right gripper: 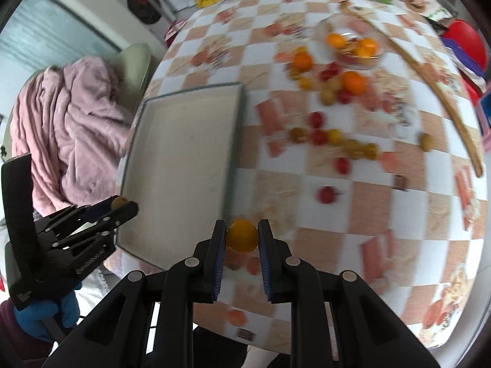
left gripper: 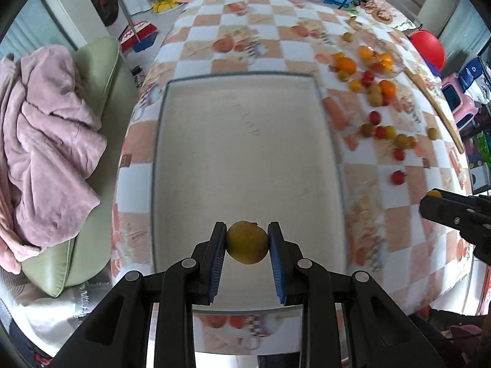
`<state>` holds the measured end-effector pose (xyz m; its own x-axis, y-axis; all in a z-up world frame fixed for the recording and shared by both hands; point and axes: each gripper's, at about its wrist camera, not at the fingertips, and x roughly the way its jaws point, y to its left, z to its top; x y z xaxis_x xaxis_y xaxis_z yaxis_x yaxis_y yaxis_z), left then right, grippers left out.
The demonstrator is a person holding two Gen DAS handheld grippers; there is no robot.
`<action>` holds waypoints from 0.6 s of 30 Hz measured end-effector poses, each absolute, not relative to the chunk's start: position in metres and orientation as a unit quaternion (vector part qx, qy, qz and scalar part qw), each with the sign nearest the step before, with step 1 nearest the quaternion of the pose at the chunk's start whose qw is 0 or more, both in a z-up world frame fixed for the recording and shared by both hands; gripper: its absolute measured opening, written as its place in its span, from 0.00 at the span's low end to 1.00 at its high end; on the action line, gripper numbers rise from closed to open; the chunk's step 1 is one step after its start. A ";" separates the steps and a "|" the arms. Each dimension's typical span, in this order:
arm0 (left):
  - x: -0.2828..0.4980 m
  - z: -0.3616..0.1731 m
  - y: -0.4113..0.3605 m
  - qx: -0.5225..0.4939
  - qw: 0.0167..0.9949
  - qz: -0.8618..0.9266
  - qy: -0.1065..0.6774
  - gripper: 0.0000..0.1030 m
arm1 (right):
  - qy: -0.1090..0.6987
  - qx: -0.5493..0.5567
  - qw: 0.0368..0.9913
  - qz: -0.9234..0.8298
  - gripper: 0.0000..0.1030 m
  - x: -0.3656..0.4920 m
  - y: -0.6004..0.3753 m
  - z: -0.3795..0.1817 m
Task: Organize fruits
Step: 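Carry both fruits over the white tray and open both grippers to drop them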
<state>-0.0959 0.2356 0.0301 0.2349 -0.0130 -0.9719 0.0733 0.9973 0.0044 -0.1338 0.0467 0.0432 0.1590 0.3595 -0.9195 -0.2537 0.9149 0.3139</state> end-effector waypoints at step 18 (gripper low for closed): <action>-0.079 -0.042 0.271 0.013 0.746 -0.030 0.665 0.28 | 0.688 0.017 0.697 0.203 0.22 -0.106 0.149 -0.034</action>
<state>-0.0789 0.2705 -0.0419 0.1125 -0.0271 -0.9933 0.0611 0.9979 -0.0203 -0.1064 0.1486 -0.0342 -0.0281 0.3060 -0.9516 -0.2603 0.9169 0.3025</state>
